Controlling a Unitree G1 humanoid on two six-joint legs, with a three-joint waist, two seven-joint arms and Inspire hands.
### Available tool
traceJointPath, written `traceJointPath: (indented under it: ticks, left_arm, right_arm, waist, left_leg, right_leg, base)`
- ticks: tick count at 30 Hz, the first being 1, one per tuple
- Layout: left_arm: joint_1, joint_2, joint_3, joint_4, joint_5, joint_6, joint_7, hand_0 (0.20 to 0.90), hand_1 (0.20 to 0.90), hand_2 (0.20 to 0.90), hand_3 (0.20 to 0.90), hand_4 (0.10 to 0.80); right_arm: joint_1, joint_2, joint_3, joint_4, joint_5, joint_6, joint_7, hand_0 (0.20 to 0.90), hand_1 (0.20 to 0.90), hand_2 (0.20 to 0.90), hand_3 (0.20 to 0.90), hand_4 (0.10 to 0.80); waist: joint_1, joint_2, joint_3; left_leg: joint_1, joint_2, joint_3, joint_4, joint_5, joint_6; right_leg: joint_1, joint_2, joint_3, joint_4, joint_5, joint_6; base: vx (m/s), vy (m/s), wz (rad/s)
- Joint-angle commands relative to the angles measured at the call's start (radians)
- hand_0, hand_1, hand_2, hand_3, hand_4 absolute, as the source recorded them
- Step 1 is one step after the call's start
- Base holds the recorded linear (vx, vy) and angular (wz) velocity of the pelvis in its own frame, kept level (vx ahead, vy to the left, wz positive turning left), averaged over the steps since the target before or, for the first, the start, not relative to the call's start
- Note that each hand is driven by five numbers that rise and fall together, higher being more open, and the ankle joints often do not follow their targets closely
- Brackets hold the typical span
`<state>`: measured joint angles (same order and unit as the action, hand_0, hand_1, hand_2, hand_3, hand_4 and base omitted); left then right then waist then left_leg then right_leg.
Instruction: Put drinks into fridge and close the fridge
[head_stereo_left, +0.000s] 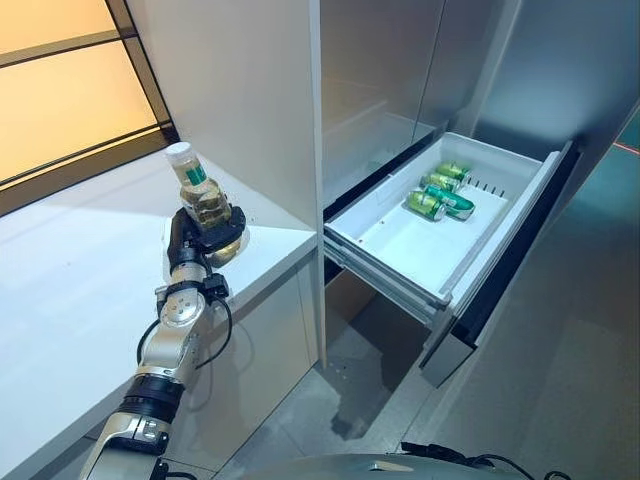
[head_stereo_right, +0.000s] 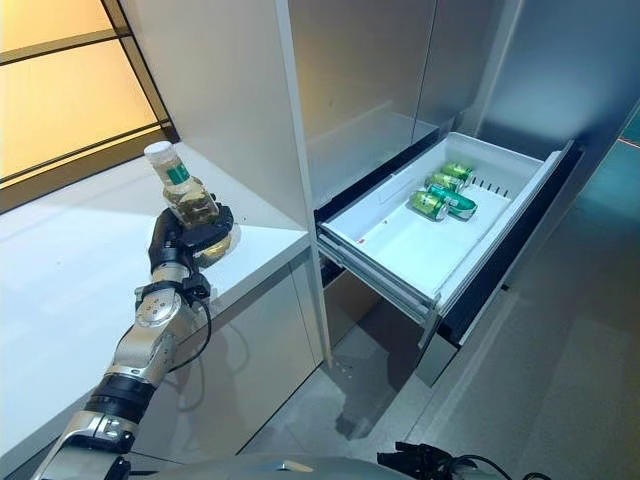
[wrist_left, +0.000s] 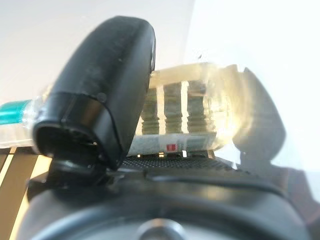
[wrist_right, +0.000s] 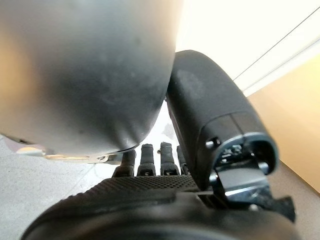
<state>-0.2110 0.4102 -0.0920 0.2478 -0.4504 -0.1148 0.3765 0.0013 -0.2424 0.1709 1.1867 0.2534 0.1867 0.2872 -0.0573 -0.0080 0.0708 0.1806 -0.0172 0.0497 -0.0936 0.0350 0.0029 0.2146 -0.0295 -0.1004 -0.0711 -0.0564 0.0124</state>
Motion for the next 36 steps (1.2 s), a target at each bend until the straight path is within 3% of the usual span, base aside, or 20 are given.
traceJointPath:
  ticks: [1, 9, 16, 21, 36]
  left_arm:
    - [-0.111, 0.053, 0.038, -0.101, 0.045, -0.165, 0.002, 0.900, 0.900, 0.900, 0.900, 0.800]
    - [-0.114, 0.058, 0.031, -0.104, 0.057, -0.154, 0.002, 0.900, 0.900, 0.900, 0.900, 0.800]
    - [-0.118, 0.095, 0.026, -0.093, 0.203, -0.139, 0.058, 0.900, 0.900, 0.900, 0.900, 0.800]
    - [-0.120, 0.110, 0.025, -0.077, 0.208, -0.132, 0.060, 0.900, 0.900, 0.900, 0.900, 0.800]
    - [-0.123, 0.102, 0.061, -0.183, 0.165, -0.256, 0.082, 0.900, 0.900, 0.900, 0.900, 0.800]
  right_arm:
    - [0.005, -0.005, 0.023, 0.059, -0.008, -0.001, 0.019, 0.900, 0.900, 0.900, 0.900, 0.800]
    - [0.006, -0.005, 0.024, 0.056, -0.011, -0.001, 0.021, 0.900, 0.900, 0.900, 0.900, 0.800]
    - [0.008, -0.005, 0.022, 0.061, -0.015, -0.008, 0.020, 0.900, 0.900, 0.900, 0.900, 0.800]
    - [0.007, -0.005, 0.021, 0.064, -0.018, -0.007, 0.025, 0.900, 0.900, 0.900, 0.900, 0.800]
    - [0.004, -0.005, 0.019, 0.074, -0.012, -0.011, 0.026, 0.900, 0.900, 0.900, 0.900, 0.800]
  waist:
    - [0.020, 0.034, -0.007]
    - [0.018, 0.035, -0.007]
    - [0.018, 0.036, -0.007]
    - [0.018, 0.038, -0.009]
    - [0.023, 0.034, -0.008]
  left_leg:
    - [0.010, -0.024, 0.049, 0.025, -0.119, 0.021]
    - [0.011, -0.024, 0.049, 0.027, -0.122, 0.022]
    - [0.011, -0.025, 0.049, 0.028, -0.123, 0.023]
    - [0.012, -0.026, 0.047, 0.027, -0.123, 0.023]
    - [0.013, -0.025, 0.040, 0.021, -0.120, 0.022]
  right_leg:
    - [-0.074, 0.035, -0.009, 0.097, -0.052, 0.049]
    - [-0.074, 0.034, -0.009, 0.099, -0.054, 0.049]
    - [-0.073, 0.035, -0.008, 0.098, -0.053, 0.049]
    - [-0.074, 0.036, -0.004, 0.098, -0.053, 0.050]
    - [-0.073, 0.037, -0.005, 0.096, -0.053, 0.047]
  base:
    - [0.000, 0.000, 0.00]
    - [0.000, 0.000, 0.00]
    - [0.000, 0.000, 0.00]
    - [0.000, 0.000, 0.00]
    - [0.000, 0.000, 0.00]
